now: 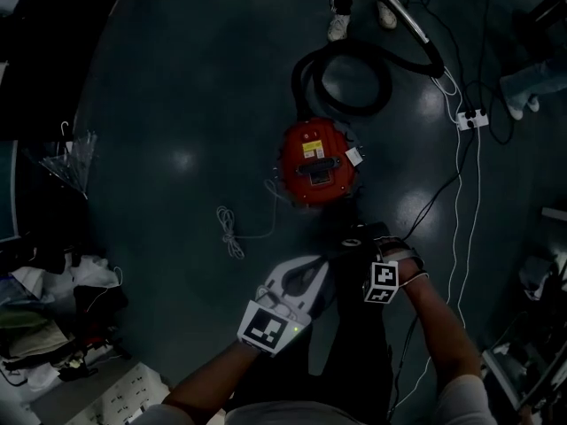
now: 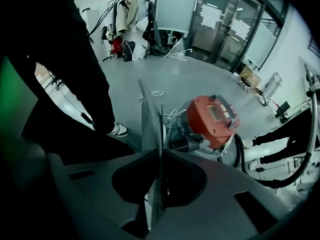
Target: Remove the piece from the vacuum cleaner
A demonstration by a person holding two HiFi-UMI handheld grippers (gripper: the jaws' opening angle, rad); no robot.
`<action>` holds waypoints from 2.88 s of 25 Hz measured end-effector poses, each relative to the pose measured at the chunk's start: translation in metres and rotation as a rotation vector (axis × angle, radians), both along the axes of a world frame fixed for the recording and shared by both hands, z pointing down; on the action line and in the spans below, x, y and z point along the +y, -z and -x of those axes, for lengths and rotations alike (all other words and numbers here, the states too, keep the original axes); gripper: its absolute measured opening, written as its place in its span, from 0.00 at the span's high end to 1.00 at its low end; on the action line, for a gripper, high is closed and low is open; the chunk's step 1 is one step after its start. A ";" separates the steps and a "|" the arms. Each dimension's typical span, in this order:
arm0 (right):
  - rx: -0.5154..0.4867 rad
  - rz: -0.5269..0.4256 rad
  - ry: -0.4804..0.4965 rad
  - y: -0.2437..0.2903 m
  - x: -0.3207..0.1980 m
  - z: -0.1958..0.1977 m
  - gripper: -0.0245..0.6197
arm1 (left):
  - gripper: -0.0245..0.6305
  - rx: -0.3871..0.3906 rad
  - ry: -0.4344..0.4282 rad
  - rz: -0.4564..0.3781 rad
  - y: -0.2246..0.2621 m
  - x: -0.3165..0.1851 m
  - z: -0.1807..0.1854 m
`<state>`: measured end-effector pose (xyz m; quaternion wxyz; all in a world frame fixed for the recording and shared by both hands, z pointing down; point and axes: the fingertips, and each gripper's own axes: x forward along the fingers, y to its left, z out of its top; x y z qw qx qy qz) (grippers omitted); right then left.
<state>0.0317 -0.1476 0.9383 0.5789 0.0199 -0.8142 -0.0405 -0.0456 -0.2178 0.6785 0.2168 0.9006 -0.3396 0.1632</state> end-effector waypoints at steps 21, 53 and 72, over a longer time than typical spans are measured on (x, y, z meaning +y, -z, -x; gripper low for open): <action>-0.284 -0.121 -0.598 0.442 0.093 0.081 0.90 | 0.95 0.132 -0.175 -0.087 0.265 0.157 0.049; -0.416 -0.256 -0.628 0.561 0.313 -0.026 0.90 | 0.95 0.128 -0.117 -0.204 0.343 0.374 -0.072; -0.489 -0.218 -0.533 0.576 0.360 0.002 0.90 | 0.95 0.103 -0.070 -0.229 0.370 0.427 -0.066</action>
